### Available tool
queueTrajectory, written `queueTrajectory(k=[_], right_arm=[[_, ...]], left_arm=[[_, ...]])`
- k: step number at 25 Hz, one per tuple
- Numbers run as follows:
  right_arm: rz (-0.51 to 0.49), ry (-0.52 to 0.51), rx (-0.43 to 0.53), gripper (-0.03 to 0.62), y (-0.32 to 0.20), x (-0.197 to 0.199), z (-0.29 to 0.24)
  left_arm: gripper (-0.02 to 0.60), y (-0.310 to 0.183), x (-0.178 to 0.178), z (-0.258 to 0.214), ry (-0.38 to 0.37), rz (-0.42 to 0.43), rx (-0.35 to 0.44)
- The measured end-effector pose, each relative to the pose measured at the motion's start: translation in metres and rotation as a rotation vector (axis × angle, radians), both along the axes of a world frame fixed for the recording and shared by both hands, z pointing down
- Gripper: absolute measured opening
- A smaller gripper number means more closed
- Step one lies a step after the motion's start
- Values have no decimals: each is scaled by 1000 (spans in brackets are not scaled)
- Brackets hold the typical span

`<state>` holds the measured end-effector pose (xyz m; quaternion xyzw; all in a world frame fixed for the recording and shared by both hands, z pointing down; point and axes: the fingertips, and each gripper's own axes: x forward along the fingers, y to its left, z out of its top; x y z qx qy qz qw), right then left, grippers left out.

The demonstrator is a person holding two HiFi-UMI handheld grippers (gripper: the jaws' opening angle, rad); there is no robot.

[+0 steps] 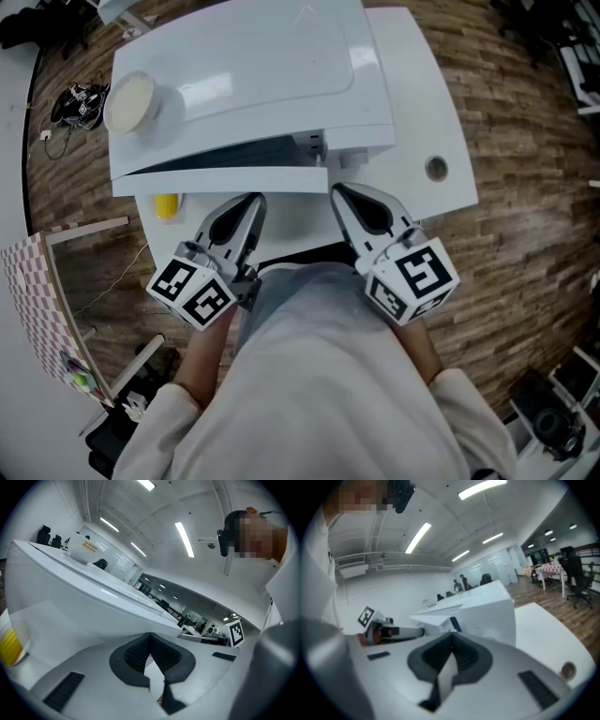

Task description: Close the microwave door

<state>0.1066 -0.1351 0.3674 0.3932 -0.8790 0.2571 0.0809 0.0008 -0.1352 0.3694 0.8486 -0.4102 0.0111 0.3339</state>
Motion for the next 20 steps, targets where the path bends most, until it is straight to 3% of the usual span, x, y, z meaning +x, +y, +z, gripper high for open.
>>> queueTrajectory(k=[20], right_arm=[[6, 2, -15, 21, -4, -6, 5]], left_arm=[[17, -11, -6, 2, 19, -14, -6]])
